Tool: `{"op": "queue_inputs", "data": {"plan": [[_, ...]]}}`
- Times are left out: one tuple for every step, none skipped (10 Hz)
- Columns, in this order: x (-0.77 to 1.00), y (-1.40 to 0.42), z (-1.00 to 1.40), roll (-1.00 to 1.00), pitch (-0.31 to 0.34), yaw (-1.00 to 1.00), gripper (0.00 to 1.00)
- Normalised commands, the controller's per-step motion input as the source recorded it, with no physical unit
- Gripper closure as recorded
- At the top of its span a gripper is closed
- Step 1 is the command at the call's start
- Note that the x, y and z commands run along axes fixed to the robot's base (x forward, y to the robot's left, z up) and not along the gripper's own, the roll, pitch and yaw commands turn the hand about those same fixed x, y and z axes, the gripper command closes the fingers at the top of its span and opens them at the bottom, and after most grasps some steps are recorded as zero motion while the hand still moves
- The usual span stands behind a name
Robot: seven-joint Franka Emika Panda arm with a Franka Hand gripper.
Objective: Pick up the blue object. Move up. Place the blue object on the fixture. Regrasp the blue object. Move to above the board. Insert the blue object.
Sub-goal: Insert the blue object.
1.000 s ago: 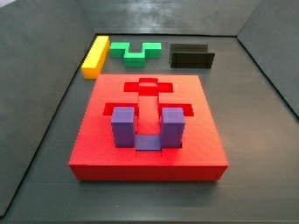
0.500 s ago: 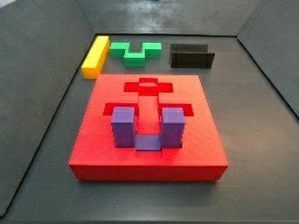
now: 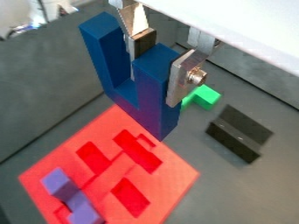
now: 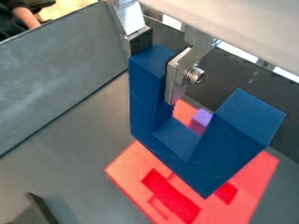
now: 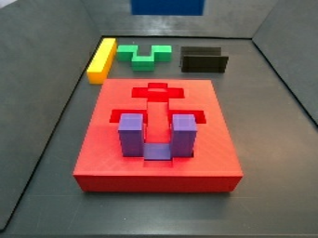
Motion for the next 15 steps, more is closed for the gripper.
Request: {"op": "queue_inputs", "data": {"plan": [[0.19,0.48,-0.71,-0.15,-0.099,-0.14,1.0],[0.22,0.44,-0.67,-0.18,-0.106,-0.14,1.0],[0.09,0.35,-0.59,-0.28,-0.109,-0.02,1.0],[0.0,0.19,-0.38,-0.38,-0.027,0.19,1.0],[-0.13,-0.03,-0.16,-0.3,-0.013,0.39,1.0],[-0.16,-0.05,-0.23,-0.29,0.0,0.59,1.0],[-0.11,-0.02,-0.45,-0.29,-0.07,0.45,1.0],[0.0,0.0,-0.67,-0.09,-0.179,0.0,1.0],[0.08,0.0,-0.65,-0.06,-0.224,-0.04,1.0],[0.08,0.0,-0.62,0.0,-0.231,-0.11,1.0],[-0.03,-0.08,-0.3,0.04,-0.154,-0.16,1.0],[-0.11,-0.12,0.0,0.07,-0.011,-0.07,1.0],[-0.2,-0.12,0.0,0.06,-0.016,-0.01,1.0],[-0.25,-0.11,0.0,0.0,-0.03,0.0,1.0],[-0.41,-0.15,-0.09,0.0,-0.051,0.0,1.0]]}}
